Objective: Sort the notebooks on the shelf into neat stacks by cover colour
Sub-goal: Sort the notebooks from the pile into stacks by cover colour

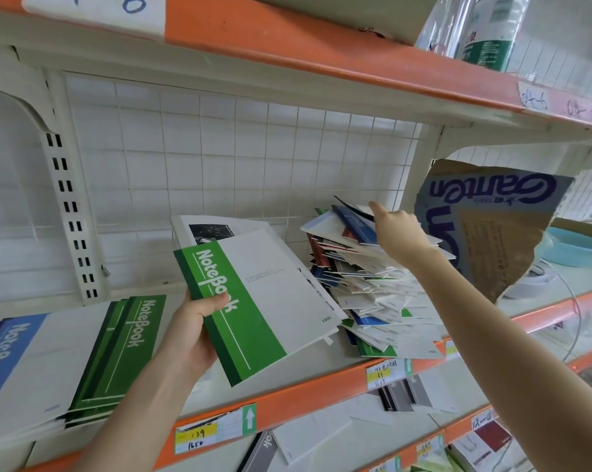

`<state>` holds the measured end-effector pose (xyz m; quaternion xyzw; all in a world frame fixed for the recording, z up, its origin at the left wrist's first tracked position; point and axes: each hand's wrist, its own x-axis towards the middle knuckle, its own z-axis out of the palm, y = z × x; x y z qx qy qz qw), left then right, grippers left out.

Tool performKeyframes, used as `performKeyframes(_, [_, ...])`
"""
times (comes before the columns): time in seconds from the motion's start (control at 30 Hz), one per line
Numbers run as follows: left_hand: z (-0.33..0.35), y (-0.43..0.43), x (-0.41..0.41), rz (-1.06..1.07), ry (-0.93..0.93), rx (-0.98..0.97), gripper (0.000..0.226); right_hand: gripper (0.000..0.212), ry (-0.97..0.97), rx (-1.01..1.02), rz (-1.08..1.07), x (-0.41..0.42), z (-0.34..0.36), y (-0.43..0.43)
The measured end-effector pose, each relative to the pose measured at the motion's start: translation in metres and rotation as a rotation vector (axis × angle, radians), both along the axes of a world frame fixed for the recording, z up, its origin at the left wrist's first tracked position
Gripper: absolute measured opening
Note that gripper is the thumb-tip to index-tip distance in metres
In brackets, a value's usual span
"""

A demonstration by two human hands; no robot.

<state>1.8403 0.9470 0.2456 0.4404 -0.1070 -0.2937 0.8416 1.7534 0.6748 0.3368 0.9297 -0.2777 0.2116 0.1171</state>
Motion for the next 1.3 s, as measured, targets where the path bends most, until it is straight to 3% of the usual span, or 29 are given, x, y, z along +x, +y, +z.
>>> performKeyframes(0.17, [0.0,0.0,-0.003,0.0,-0.017,-0.003,0.043,0.039,-0.192,0.142,-0.011,-0.005,-0.009,-0.008])
performKeyframes(0.27, [0.001,0.001,-0.005,-0.004,-0.024,0.005,0.042,0.021,-0.325,0.279,-0.002,-0.006,-0.018,-0.013])
performKeyframes(0.4, [0.001,0.001,-0.006,0.0,-0.037,0.018,0.043,0.039,-0.441,0.429,0.048,-0.01,-0.023,-0.019])
performKeyframes(0.5, [0.001,-0.001,-0.007,-0.01,-0.029,0.002,0.04,0.043,-0.52,0.418,0.157,-0.013,-0.025,-0.011])
performKeyframes(0.63, [0.006,-0.006,-0.007,-0.02,0.016,-0.029,0.034,0.029,-0.454,0.197,0.533,-0.013,-0.035,0.035])
performKeyframes(0.7, [0.01,-0.009,-0.007,-0.022,0.05,-0.058,0.034,0.034,-0.378,0.083,0.78,-0.015,-0.044,0.062])
performKeyframes(0.8, [0.011,-0.009,-0.003,-0.021,0.084,-0.121,0.042,0.04,-0.232,0.082,1.039,-0.014,-0.058,0.094])
performKeyframes(0.93, [0.01,-0.005,-0.004,-0.019,0.079,-0.1,0.067,0.045,-0.174,0.064,1.175,-0.008,-0.068,0.115])
performKeyframes(1.03, [0.006,-0.004,-0.004,-0.036,0.085,-0.056,0.042,0.048,-0.096,0.062,1.234,-0.004,-0.07,0.125])
performKeyframes(1.17, [0.003,-0.004,-0.002,0.015,0.057,-0.017,0.033,0.061,-0.036,0.324,1.109,-0.004,-0.062,0.102])
performKeyframes(1.3, [0.003,0.001,0.001,0.045,0.055,0.021,0.016,0.035,-0.318,0.178,0.577,0.001,-0.042,0.048])
